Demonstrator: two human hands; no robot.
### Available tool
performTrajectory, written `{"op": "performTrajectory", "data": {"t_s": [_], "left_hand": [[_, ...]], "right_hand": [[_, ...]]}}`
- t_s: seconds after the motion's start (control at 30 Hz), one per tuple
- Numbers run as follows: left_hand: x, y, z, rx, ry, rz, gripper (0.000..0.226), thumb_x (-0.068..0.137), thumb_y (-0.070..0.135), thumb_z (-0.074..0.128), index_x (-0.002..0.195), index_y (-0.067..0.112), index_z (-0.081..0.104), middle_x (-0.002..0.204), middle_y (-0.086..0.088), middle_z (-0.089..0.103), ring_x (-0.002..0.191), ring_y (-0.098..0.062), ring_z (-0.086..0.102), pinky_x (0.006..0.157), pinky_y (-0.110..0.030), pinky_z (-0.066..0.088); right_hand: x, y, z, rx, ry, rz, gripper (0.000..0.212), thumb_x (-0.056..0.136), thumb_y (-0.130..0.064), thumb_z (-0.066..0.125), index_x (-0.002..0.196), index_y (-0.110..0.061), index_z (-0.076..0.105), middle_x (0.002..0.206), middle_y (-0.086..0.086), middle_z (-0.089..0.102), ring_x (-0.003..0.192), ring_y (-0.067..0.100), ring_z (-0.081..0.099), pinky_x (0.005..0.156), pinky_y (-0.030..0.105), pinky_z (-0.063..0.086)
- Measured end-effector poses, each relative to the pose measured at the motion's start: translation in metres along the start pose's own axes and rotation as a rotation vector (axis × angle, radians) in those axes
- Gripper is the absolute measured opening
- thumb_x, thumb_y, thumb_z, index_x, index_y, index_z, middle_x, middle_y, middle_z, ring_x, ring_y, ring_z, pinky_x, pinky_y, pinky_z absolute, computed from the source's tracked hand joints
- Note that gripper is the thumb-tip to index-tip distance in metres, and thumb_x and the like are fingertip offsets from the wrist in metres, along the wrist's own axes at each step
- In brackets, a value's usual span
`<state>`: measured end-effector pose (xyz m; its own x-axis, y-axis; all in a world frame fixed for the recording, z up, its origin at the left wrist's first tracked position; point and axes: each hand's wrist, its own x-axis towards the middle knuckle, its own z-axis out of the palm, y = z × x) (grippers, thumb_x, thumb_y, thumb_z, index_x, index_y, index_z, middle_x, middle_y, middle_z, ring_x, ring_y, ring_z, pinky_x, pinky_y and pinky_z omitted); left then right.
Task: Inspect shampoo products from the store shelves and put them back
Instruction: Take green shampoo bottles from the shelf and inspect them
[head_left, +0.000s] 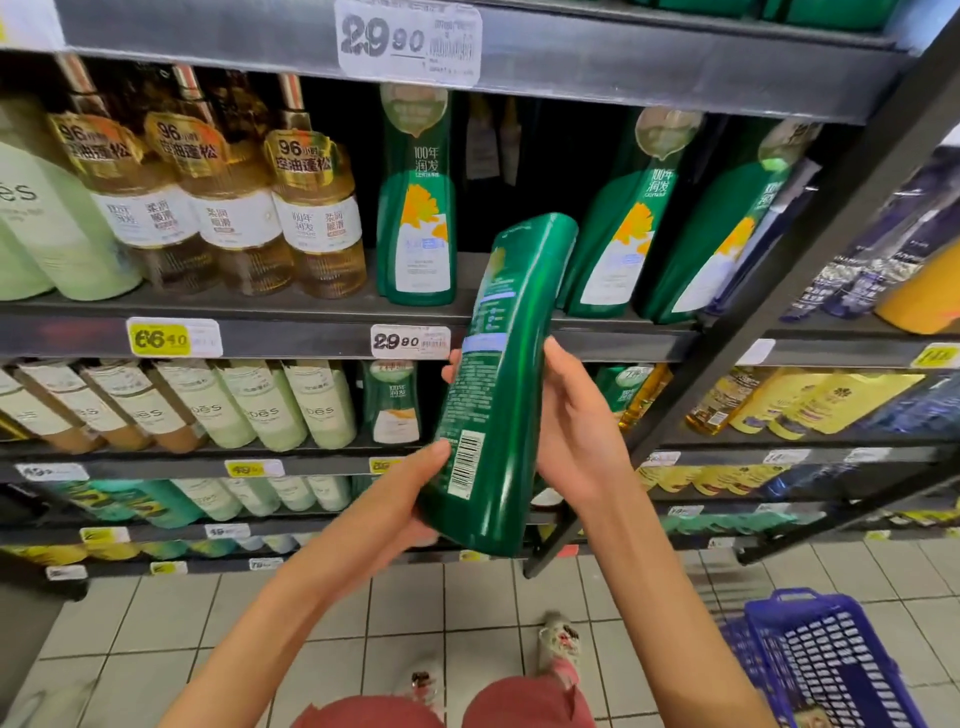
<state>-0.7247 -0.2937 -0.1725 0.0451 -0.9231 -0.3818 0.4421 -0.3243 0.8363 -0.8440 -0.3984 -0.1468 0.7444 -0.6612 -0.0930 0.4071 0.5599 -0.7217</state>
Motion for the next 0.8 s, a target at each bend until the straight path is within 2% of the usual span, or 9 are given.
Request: {"op": "performTrajectory", "data": {"t_s": [0.1,0.17,0.23,0.33,0.43,0.53,0.6,0.7,0.8], "left_hand": [[0.006,0.004,0.001,0.346,0.281,0.081,0.028,0.095,0.044,0.040,0.110,0.027,0.055,0.123,0.000,0.060,0.099,-0.007,0.059,0.097,-0.031,0.044],[-0.004,0.001,0.005,0.628,0.210,0.250,0.047,0.074,0.067,0.053,0.115,0.044,0.046,0.112,0.026,0.059,0.099,0.012,0.055,0.085,-0.011,0.045],[-0.008,-0.005,0.010,0.748,0.243,0.322,0.050,0.065,0.064,0.063,0.108,0.046,0.046,0.098,0.026,0.063,0.089,0.014,0.056,0.071,-0.005,0.045],[-0.002,-0.007,0.007,0.572,0.221,0.317,0.043,0.075,0.049,0.070,0.110,0.034,0.052,0.105,0.011,0.068,0.099,-0.002,0.062,0.084,-0.021,0.051],[-0.001,-0.003,0.001,0.309,0.010,0.242,0.043,0.073,0.045,0.065,0.112,0.033,0.056,0.108,0.018,0.069,0.102,-0.001,0.063,0.078,-0.013,0.050],[0.001,-0.008,0.007,0.143,-0.015,0.176,0.043,0.072,0.044,0.062,0.112,0.027,0.059,0.108,0.009,0.070,0.102,-0.009,0.065,0.078,-0.018,0.053],[0.006,-0.009,0.010,0.202,0.017,0.155,0.043,0.073,0.046,0.059,0.113,0.032,0.055,0.110,0.011,0.069,0.103,-0.006,0.064,0.084,-0.021,0.052],[0.013,-0.006,0.012,0.318,0.028,0.089,0.029,0.088,0.034,0.055,0.116,0.037,0.048,0.117,0.014,0.063,0.103,0.000,0.061,0.093,-0.024,0.049],[0.018,-0.010,0.015,0.257,-0.032,0.095,0.033,0.086,0.026,0.059,0.117,0.033,0.050,0.109,0.014,0.068,0.100,-0.002,0.064,0.082,-0.020,0.053]], "right_hand": [[0.006,0.001,0.005,-0.307,0.143,-0.095,0.034,0.090,-0.029,0.053,0.114,-0.006,0.059,0.095,0.006,0.065,0.088,0.019,0.062,0.083,0.037,0.052],[0.008,0.006,0.007,-0.390,0.240,-0.103,0.040,0.089,-0.024,0.061,0.123,-0.005,0.050,0.096,0.007,0.064,0.080,0.014,0.066,0.072,0.030,0.055],[0.009,0.010,0.008,-0.416,0.326,-0.122,0.052,0.081,-0.022,0.071,0.125,-0.013,0.046,0.104,0.008,0.061,0.075,0.006,0.068,0.064,0.019,0.053],[0.007,0.010,0.004,-0.473,0.312,-0.096,0.064,0.069,-0.036,0.075,0.123,-0.024,0.044,0.108,0.002,0.065,0.084,0.004,0.069,0.070,0.021,0.056],[0.003,0.002,-0.003,-0.516,0.211,0.081,0.063,0.072,-0.051,0.063,0.126,-0.021,0.050,0.113,0.001,0.070,0.101,0.017,0.068,0.091,0.040,0.054],[0.000,0.006,-0.015,-0.412,0.172,0.139,0.037,0.083,-0.034,0.063,0.115,-0.015,0.058,0.096,0.000,0.074,0.089,0.016,0.070,0.080,0.033,0.058],[-0.002,0.007,-0.022,-0.357,0.198,0.139,0.026,0.088,-0.020,0.061,0.112,-0.011,0.058,0.087,-0.001,0.073,0.081,0.014,0.071,0.071,0.028,0.058],[-0.006,0.006,-0.030,-0.481,0.185,0.054,0.033,0.089,-0.019,0.061,0.121,-0.016,0.054,0.102,0.000,0.072,0.092,0.014,0.069,0.076,0.026,0.057],[-0.016,-0.003,-0.033,-0.676,0.108,-0.013,0.042,0.083,-0.035,0.064,0.123,-0.035,0.050,0.113,-0.013,0.068,0.104,0.007,0.065,0.082,0.022,0.055]]}}
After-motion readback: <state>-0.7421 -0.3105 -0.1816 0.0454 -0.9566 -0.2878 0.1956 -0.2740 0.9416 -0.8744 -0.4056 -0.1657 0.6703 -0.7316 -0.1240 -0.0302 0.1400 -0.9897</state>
